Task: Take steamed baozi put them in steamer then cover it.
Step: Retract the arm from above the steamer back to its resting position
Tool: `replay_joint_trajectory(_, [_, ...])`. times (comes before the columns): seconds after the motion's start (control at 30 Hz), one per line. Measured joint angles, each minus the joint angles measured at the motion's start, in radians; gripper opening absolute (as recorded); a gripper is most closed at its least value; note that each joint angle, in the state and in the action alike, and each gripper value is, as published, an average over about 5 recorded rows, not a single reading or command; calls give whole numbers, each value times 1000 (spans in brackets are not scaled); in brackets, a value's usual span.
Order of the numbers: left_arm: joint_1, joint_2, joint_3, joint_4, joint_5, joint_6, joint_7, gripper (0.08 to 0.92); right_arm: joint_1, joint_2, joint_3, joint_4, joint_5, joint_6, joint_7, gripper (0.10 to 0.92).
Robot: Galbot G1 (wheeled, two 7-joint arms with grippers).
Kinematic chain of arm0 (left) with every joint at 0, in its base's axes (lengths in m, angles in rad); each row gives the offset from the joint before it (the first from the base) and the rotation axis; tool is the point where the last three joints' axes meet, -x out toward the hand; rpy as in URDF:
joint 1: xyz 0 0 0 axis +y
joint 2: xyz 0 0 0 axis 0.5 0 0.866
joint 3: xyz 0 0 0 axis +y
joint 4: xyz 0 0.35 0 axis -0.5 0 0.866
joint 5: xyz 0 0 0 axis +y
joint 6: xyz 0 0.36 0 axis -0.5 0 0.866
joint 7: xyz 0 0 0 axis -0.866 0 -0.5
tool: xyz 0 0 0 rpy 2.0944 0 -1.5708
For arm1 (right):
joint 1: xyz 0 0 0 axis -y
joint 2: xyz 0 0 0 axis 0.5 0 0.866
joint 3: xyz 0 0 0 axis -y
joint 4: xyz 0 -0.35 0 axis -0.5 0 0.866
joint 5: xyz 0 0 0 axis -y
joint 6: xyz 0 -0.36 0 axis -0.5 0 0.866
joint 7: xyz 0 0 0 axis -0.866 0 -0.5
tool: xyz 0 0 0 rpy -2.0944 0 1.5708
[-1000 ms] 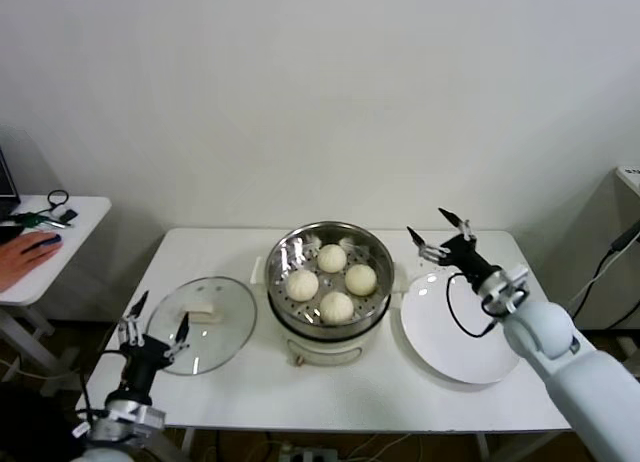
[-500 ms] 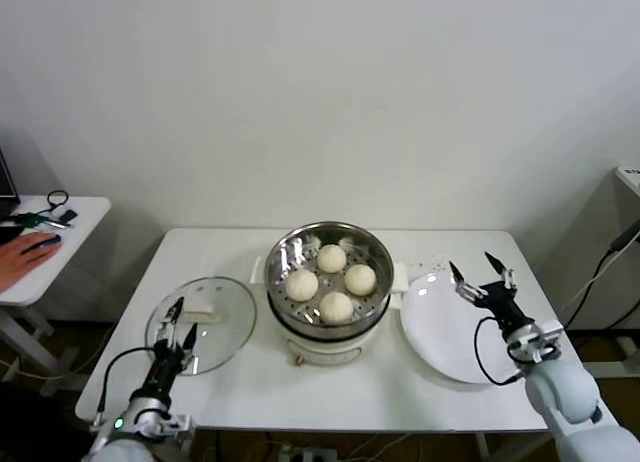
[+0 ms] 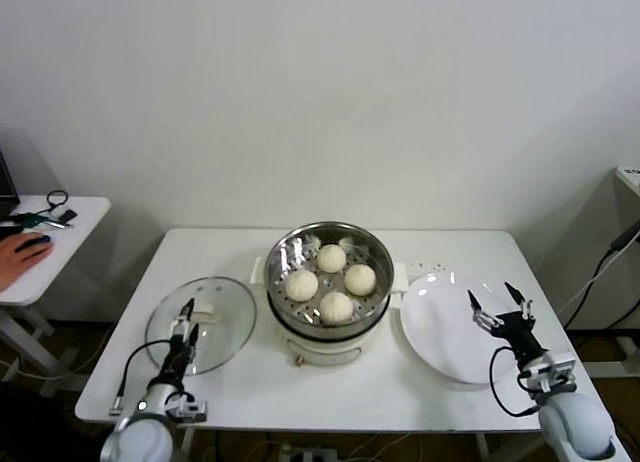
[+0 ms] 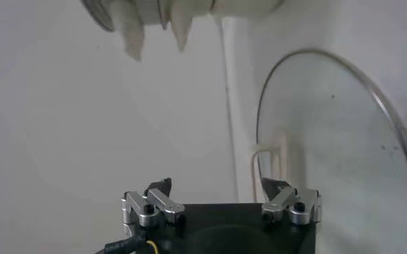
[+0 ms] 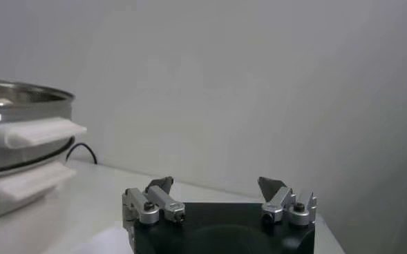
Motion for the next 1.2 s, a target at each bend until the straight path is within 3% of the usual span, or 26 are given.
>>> replay_joint_trajectory(0.97, [-207,15,57,237,32,41,-52,823,-40,24,43,-10,-67,14,-24,823])
replay_joint_trajectory(1.07, [-218,15,62,250,21,41,-54,801,-39,25,39,-11,-76,15,-27,823])
replay_joint_trajectory(1.2, [-229,16,67,260,10,40,-54,697,-38,28,36,-13,-87,17,-29,823])
